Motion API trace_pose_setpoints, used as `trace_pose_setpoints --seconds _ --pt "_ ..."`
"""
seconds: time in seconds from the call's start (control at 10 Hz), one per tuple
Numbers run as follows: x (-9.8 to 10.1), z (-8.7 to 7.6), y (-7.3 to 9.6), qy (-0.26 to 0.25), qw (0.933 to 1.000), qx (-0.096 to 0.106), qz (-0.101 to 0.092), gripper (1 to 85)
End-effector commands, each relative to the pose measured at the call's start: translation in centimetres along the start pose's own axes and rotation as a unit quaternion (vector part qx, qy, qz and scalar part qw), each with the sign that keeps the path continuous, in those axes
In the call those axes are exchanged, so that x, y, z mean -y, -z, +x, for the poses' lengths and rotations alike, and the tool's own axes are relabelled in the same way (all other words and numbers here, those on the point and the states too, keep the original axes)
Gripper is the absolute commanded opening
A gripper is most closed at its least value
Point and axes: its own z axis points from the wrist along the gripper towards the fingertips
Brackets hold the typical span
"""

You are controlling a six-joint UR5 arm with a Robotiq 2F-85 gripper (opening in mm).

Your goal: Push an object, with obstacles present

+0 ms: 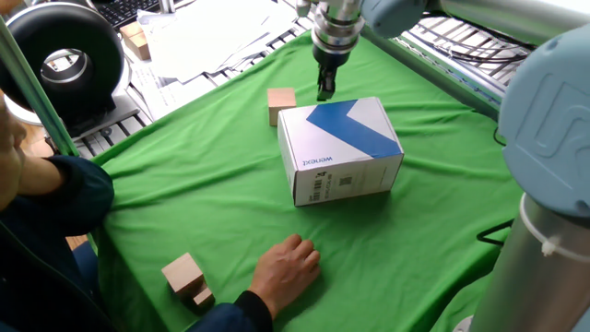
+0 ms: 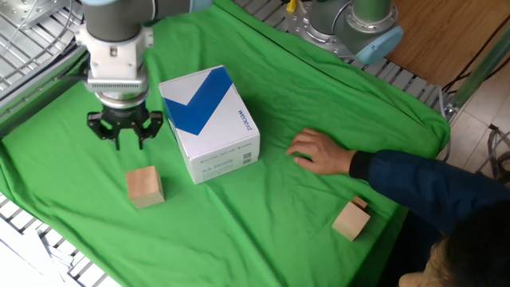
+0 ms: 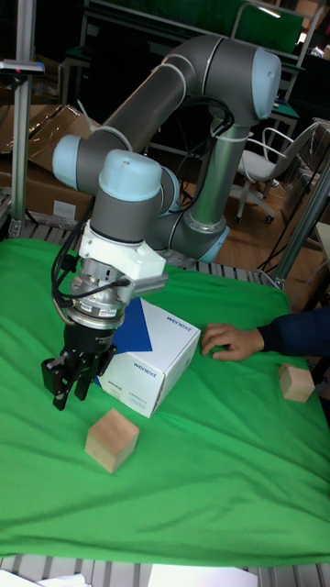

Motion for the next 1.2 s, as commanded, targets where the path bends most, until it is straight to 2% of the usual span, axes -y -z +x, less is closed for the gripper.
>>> trace_pose_setpoints --seconds 0.0,0.1,0.3,0.4,0.6,0.9,1.1 --pt "1.7 -3.2 -1.1 0.032 0.9992 0.016 0.017 43.7" --pt "1.7 -4.1 -1.4 0.049 0.9985 0.021 0.014 43.7" --pt "0.0 -4.8 -2.0 0.087 0.9956 0.029 -0.015 44.7" --pt "-0.2 -5.4 -2.3 0.110 0.9930 0.038 -0.018 45.0" --pt "-0.1 -7.2 -2.4 0.147 0.9877 0.051 -0.014 45.7" --pt "0.7 -10.0 -1.7 0.183 0.9817 0.053 0.004 45.7" --pt "-0.4 -11.3 -1.8 0.167 0.9843 0.056 -0.007 45.7"
